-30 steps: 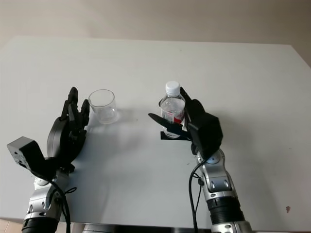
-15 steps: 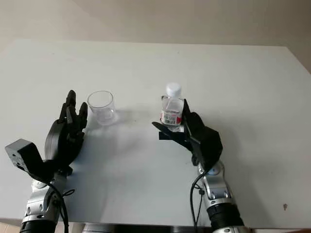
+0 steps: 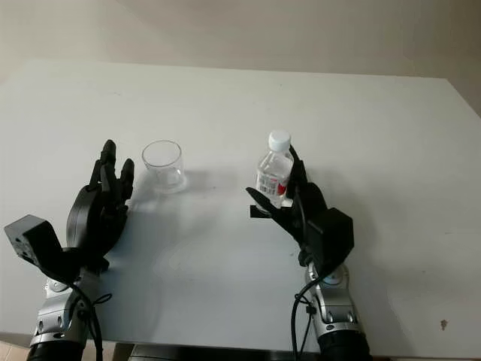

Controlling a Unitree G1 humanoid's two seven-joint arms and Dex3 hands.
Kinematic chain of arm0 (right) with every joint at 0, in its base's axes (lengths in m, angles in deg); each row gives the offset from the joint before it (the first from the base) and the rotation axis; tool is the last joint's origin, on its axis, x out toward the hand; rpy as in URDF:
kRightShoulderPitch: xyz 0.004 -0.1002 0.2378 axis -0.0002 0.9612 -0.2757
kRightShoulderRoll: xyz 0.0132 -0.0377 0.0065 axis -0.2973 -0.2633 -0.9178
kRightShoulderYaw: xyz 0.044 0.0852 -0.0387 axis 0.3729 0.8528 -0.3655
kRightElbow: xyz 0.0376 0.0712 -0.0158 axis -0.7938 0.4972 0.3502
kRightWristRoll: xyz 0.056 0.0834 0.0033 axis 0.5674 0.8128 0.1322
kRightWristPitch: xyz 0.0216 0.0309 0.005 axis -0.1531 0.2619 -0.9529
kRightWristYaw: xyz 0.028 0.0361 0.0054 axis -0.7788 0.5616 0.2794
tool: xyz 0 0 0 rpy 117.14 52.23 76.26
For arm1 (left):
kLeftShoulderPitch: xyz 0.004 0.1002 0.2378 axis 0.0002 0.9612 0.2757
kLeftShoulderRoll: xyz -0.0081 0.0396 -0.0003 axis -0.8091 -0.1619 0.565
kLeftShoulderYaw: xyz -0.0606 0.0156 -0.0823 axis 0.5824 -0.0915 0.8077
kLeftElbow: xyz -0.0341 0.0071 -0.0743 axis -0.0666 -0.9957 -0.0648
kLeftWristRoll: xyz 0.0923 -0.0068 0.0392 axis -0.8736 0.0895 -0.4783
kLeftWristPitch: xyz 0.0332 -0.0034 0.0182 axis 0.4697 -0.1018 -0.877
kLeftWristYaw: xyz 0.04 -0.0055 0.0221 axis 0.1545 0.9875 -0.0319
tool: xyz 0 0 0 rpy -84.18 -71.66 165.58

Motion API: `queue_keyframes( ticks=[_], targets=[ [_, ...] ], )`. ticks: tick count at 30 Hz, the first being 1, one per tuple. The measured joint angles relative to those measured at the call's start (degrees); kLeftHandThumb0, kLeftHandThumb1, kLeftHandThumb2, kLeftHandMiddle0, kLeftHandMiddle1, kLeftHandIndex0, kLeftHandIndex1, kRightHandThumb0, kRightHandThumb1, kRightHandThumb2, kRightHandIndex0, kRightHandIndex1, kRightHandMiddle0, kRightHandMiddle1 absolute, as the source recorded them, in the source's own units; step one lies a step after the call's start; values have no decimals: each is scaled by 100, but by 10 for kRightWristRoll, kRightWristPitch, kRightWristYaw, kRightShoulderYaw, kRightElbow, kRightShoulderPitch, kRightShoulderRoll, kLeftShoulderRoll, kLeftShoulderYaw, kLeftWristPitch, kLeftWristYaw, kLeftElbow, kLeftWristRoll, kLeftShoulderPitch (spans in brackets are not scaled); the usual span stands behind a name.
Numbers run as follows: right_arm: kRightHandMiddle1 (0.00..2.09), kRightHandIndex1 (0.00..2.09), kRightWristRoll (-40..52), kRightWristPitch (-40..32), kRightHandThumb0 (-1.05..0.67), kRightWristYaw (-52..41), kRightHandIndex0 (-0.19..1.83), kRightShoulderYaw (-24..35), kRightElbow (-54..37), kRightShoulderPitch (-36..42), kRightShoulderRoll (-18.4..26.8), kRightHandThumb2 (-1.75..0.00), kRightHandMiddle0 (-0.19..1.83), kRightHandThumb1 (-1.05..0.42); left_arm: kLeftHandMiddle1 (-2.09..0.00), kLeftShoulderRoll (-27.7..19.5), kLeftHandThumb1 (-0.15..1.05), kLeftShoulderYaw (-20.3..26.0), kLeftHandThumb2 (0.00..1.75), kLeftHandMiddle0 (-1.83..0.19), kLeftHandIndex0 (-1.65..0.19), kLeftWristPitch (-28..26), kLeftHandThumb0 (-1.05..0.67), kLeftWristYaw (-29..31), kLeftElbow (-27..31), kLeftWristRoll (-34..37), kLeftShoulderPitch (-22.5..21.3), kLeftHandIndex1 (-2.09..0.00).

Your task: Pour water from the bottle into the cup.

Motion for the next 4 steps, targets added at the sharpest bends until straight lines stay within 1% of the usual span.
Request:
queue_keyframes(
  ticks=[4],
  targets=[
    [0, 0, 3, 21, -84, -2, -19, 5, 11, 0, -1, -6, -19, -93, -6, -1, 105, 0, 77, 10, 17, -5, -80, 0, 1, 0, 0, -6]
  ],
)
